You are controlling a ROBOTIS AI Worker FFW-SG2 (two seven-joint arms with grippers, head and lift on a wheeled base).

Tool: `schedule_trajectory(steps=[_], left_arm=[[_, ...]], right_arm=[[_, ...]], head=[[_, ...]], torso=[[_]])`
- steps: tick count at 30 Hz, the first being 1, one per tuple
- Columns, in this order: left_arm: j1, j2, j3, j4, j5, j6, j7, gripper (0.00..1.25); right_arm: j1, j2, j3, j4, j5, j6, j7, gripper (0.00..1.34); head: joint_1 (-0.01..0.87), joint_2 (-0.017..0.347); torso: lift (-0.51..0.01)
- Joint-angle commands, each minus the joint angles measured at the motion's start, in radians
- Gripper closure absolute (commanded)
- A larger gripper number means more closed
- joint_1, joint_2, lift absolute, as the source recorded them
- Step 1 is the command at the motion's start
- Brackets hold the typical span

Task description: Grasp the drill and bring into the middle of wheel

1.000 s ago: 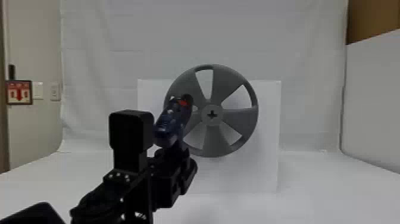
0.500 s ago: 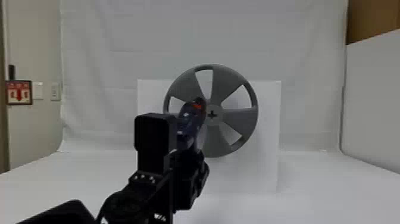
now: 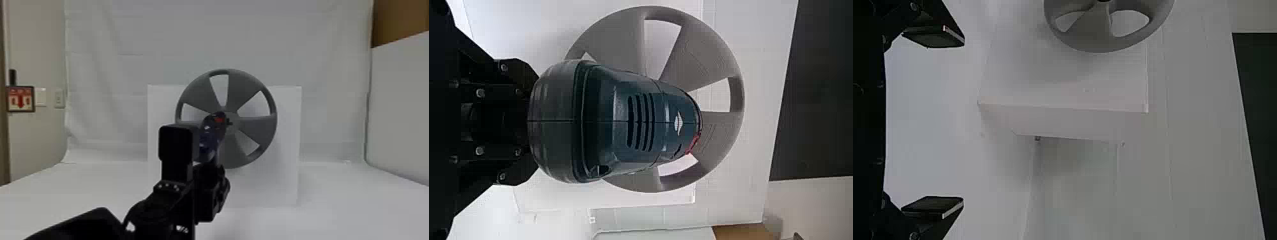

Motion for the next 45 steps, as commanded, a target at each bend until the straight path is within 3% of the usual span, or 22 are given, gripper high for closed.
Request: schedule_trajectory(steps=[1, 25, 45], left_arm=[[-0.015, -0.01, -0.003, 0.039, 0.008, -0.006, -0.01, 1.2], [-0.053, -0.021, -0.009, 0.174, 0.018, -0.057, -0.045, 1.2], [-0.075, -0.024, -0.009, 0.204, -0.005, -0.066, -0.056, 1.2]], right_arm=[[0.0, -0.001, 0.002, 0.0, 0.002, 0.001, 0.0, 0.17], [0.0, -0.002, 0.011, 0.0, 0.012, 0.006, 0.0, 0.17], [0.003, -0.004, 0.015, 0.0, 0.017, 0.009, 0.0, 0.17]], head=[[0.054, 0.031], [0.054, 0.031], [0.054, 0.031]], torso=[[-0.403], [-0.403], [-0.403]])
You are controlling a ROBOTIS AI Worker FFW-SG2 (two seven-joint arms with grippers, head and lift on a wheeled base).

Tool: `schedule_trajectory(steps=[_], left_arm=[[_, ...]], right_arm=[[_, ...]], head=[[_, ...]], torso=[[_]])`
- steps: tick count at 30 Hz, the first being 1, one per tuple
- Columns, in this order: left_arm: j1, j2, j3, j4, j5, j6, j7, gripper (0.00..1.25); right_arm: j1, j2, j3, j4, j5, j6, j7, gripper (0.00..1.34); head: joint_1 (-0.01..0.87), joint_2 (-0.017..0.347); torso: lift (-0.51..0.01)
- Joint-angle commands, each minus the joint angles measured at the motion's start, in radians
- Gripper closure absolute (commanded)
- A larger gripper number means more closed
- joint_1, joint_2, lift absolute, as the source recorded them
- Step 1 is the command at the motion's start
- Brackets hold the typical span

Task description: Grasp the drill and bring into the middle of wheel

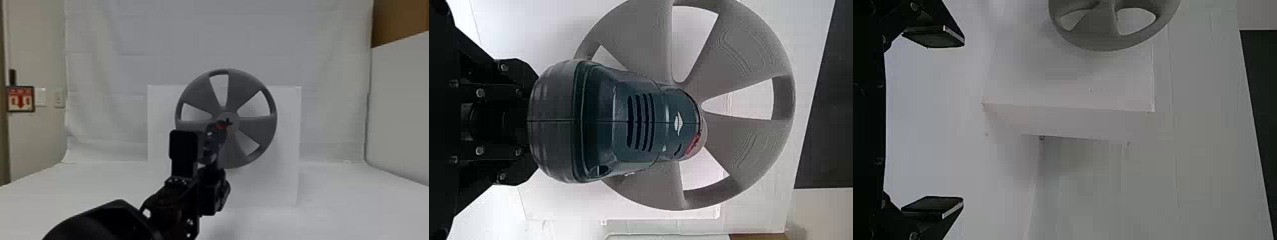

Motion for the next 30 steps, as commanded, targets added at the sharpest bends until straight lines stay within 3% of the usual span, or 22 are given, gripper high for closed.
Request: schedule_trajectory(steps=[1, 30], left_arm=[[-0.002, 0.0, -0.002, 0.008, -0.001, -0.001, -0.002, 1.2], [-0.01, -0.007, -0.011, 0.014, -0.001, -0.008, -0.028, 1.2]], right_arm=[[0.0, 0.0, 0.002, 0.0, 0.002, 0.0, 0.0, 0.17], [0.0, 0.001, 0.006, 0.0, 0.008, 0.005, 0.0, 0.17]], head=[[0.054, 0.031], [0.054, 0.031]], torso=[[-0.403], [-0.403]])
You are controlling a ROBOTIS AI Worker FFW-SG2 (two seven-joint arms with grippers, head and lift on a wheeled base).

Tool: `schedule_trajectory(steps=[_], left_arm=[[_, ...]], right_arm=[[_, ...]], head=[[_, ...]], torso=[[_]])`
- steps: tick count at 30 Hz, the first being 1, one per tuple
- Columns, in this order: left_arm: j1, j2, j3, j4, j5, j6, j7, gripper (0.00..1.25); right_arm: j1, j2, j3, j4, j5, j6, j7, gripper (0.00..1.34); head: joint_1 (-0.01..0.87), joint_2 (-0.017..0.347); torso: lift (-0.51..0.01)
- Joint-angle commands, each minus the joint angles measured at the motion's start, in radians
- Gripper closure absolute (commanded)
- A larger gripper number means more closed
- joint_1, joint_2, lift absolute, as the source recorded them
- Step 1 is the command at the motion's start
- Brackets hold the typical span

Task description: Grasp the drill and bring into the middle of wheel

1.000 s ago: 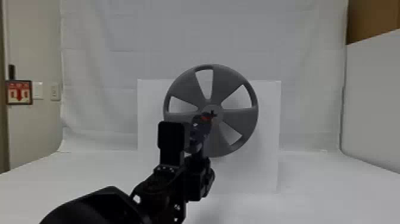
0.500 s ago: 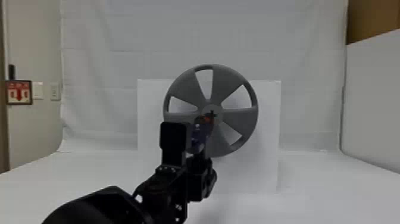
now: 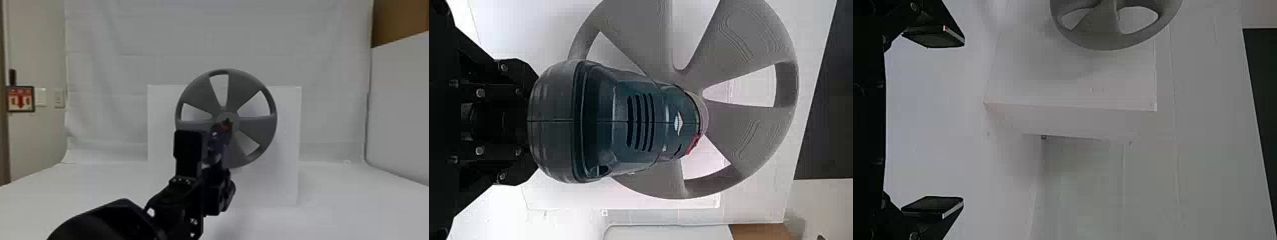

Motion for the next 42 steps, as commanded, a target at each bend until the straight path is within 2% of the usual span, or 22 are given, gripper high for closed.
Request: schedule_trajectory(steps=[1, 42], left_arm=[[-0.001, 0.0, -0.001, 0.0, 0.001, 0.0, 0.0, 1.2], [0.009, -0.002, 0.01, 0.006, -0.007, -0.008, -0.01, 1.2]], right_arm=[[0.0, 0.0, 0.0, 0.0, 0.0, 0.001, 0.0, 0.17], [0.002, -0.006, 0.001, 0.0, 0.0, 0.002, 0.0, 0.17]], head=[[0.054, 0.031], [0.054, 0.031]], torso=[[-0.403], [-0.403]])
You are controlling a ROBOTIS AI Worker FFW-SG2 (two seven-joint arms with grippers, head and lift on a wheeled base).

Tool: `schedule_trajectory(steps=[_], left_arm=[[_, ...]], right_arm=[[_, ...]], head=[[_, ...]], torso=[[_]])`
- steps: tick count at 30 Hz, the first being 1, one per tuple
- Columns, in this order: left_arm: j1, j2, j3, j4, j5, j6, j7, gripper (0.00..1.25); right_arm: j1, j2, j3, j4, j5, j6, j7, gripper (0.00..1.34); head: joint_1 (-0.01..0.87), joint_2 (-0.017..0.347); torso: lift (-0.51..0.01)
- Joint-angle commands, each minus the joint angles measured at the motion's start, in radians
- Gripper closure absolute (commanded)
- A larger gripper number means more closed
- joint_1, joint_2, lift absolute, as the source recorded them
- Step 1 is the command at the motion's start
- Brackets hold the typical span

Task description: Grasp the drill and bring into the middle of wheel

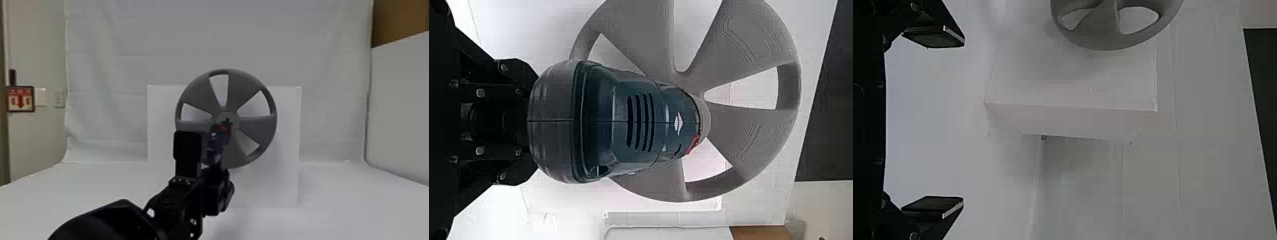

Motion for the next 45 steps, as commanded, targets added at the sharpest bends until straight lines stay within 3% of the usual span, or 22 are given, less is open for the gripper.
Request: schedule_trajectory(steps=[1, 15, 26, 34, 45], left_arm=[[0.007, 0.0, 0.008, -0.002, 0.001, -0.004, -0.012, 1.2], [0.061, 0.008, 0.042, -0.1, 0.001, -0.034, -0.11, 1.2], [0.153, 0.02, 0.143, -0.189, -0.012, -0.053, -0.124, 1.2], [0.206, 0.015, 0.219, -0.187, -0.082, -0.079, -0.052, 1.2], [0.223, 0.008, 0.229, -0.12, -0.144, -0.08, 0.0, 1.2]], right_arm=[[0.003, -0.004, 0.0, 0.0, 0.0, 0.001, 0.0, 0.17], [0.005, -0.002, -0.002, 0.0, 0.0, 0.002, 0.0, 0.17], [0.005, 0.007, -0.003, 0.0, 0.009, 0.002, 0.0, 0.17], [0.001, 0.007, 0.008, 0.0, 0.021, 0.002, 0.0, 0.17], [0.001, 0.01, 0.012, 0.0, 0.028, 0.002, 0.0, 0.17]], head=[[0.054, 0.031], [0.054, 0.031], [0.054, 0.031], [0.054, 0.031], [0.054, 0.031]], torso=[[-0.403], [-0.403], [-0.403], [-0.403], [-0.403]])
